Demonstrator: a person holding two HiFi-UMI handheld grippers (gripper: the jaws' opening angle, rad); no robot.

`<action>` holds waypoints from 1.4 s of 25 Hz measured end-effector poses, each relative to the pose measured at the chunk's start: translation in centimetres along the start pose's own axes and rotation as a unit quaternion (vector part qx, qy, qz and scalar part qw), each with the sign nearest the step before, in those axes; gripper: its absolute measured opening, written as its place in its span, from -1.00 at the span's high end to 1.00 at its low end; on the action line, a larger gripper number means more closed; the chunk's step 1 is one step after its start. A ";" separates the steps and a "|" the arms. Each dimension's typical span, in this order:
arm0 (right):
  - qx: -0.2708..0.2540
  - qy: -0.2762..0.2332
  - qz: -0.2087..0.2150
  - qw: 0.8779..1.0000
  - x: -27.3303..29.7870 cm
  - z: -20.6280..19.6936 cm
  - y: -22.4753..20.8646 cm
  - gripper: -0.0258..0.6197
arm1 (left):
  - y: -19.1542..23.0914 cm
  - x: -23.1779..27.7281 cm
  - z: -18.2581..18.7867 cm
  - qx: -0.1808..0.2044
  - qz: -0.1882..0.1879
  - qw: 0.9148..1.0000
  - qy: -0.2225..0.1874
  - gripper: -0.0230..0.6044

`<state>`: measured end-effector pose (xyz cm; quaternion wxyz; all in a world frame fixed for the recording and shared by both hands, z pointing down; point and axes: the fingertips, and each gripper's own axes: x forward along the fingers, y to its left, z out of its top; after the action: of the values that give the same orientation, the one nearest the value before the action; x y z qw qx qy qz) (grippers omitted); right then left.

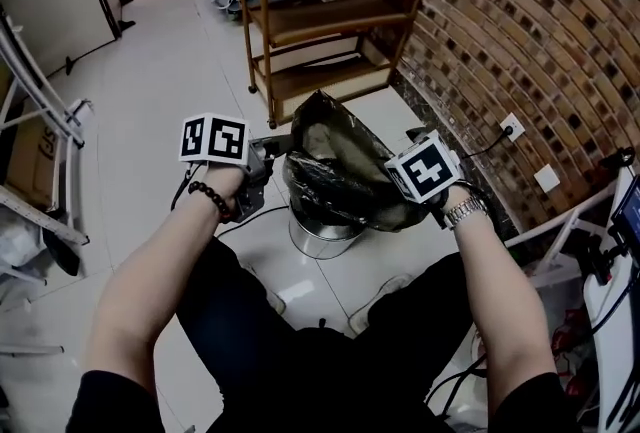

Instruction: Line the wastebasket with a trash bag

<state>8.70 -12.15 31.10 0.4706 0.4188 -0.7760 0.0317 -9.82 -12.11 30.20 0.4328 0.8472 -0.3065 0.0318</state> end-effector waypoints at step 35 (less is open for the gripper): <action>0.104 0.039 -0.030 0.993 10.9 -6.7 -3.4 0.88 | 6.1 0.1 -10.7 0.033 0.066 0.982 0.172 0.92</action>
<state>13.48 -18.18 41.86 0.4556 0.4871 -0.7363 0.1141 -10.87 -6.78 41.25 0.4479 0.8208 -0.2815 0.2155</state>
